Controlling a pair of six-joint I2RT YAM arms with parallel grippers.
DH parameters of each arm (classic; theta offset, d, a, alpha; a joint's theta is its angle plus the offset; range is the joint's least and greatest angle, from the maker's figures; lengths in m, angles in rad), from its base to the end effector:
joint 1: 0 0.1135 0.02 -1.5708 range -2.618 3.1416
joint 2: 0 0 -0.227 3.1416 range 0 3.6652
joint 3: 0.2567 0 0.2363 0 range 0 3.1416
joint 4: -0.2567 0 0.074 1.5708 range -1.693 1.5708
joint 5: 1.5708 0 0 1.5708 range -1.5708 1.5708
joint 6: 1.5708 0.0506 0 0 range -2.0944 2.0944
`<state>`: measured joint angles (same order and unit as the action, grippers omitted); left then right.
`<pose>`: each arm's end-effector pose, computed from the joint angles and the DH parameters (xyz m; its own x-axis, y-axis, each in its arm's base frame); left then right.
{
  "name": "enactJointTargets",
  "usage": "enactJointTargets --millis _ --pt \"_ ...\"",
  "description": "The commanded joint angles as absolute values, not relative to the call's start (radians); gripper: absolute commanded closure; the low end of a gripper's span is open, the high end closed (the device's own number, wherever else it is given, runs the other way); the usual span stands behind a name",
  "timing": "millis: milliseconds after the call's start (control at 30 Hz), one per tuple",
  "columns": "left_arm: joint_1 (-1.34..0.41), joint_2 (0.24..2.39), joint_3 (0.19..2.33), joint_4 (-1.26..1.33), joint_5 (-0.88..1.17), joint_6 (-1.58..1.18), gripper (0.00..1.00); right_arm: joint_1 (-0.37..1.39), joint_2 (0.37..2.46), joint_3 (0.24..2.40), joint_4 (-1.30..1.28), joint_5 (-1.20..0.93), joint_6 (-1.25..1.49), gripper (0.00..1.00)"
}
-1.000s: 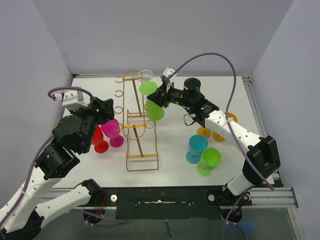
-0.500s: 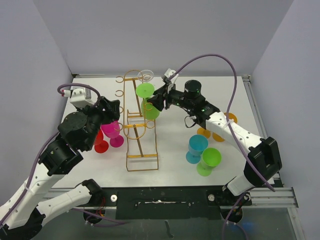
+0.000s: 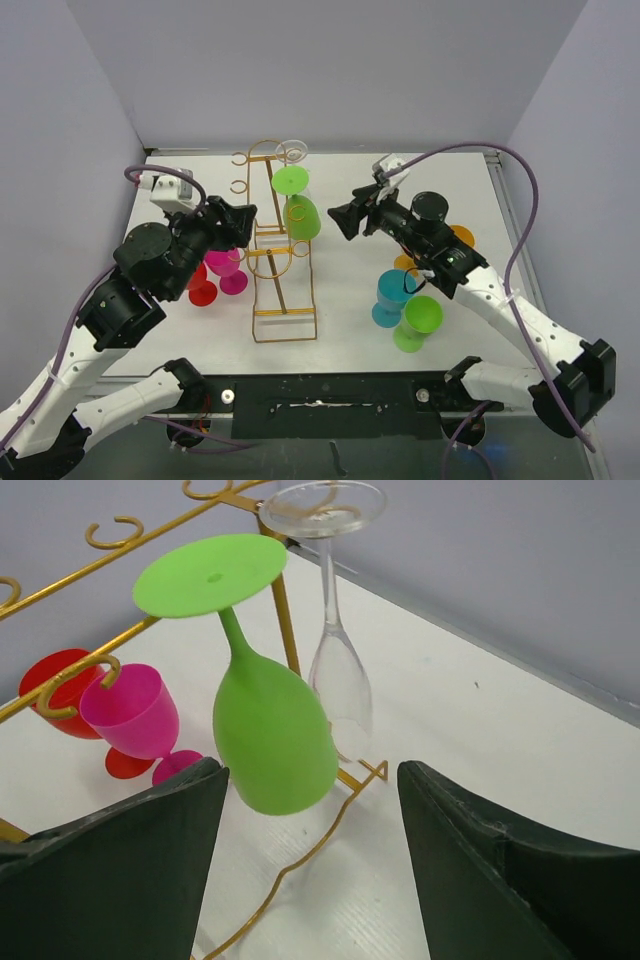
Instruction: Place the wine glass upside down on the wine glass rack
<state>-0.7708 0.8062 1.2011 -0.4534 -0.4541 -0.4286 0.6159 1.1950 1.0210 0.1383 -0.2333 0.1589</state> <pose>0.1374 -0.1025 0.4136 -0.1678 -0.3577 -0.9187 0.2663 0.8808 -0.3916 0.2343 0.1802 0.3398 -0.1475 0.0842 -0.9855 -0.7366 0.6556 0.1663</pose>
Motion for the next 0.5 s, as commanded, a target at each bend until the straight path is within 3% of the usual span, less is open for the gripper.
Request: enactJointTargets --millis 0,200,467 --pt "-0.770 0.803 1.238 -0.367 -0.284 -0.388 0.34 0.613 1.067 1.001 -0.049 0.024 0.233 0.30" --pt "-0.769 0.777 1.194 -0.290 -0.144 -0.364 0.27 0.606 0.959 1.051 -0.401 0.291 0.337 0.28" --pt "-0.769 0.765 1.170 -0.260 -0.021 -0.379 0.27 0.602 1.030 1.133 -0.820 0.231 0.421 0.29"
